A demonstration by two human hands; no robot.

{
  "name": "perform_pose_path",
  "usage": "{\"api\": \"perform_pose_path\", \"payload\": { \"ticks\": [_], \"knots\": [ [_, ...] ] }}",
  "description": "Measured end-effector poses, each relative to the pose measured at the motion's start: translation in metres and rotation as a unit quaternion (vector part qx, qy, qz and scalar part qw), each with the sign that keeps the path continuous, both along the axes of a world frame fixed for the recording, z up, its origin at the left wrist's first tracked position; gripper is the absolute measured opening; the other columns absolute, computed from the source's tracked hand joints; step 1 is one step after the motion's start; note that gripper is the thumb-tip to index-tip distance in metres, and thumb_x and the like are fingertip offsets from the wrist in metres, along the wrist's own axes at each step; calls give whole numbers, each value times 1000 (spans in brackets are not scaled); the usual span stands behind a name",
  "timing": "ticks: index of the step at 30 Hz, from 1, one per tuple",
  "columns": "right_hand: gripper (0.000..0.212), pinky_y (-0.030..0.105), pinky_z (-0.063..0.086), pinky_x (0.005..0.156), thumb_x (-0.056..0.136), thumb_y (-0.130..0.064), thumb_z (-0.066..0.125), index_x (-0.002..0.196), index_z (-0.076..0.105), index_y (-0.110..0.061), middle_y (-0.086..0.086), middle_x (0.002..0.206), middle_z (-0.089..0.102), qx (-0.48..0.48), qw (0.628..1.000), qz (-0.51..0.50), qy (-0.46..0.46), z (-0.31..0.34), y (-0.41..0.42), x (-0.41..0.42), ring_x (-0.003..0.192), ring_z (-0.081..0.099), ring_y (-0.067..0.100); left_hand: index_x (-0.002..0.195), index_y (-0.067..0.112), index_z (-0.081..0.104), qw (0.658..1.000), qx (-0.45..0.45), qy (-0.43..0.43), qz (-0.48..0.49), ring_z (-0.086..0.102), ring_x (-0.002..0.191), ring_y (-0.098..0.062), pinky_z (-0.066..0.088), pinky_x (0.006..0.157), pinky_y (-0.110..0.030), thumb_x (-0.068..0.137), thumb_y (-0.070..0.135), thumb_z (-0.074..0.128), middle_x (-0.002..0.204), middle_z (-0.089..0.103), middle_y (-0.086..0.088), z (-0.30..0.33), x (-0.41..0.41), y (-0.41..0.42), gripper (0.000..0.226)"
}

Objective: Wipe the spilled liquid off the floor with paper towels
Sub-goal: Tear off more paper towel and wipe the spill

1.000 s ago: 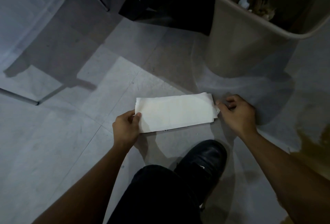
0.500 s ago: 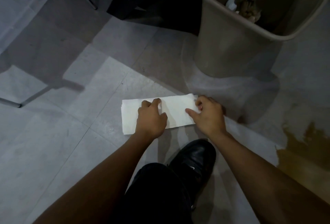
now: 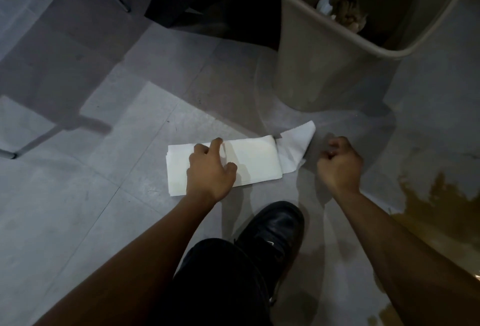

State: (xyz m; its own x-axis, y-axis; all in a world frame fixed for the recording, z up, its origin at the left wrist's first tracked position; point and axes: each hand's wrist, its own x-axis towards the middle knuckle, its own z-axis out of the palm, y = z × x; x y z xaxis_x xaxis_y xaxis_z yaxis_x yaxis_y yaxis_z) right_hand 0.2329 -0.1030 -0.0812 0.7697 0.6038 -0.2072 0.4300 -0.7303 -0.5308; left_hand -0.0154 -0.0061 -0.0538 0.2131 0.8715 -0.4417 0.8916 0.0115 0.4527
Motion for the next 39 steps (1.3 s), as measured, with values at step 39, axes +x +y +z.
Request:
{"api": "perform_pose_path", "payload": {
  "ticks": [39],
  "knots": [
    [18,22,43,79,87,-2,68,102,76,-9,9,91,70,3,999,7,48,14,-12,82,83,64,23,117,21,62,921,-170,-315,156,65,76,-19,57,61,-32,91,-2,57,92,68,-6,38,67,48,35]
  ]
}}
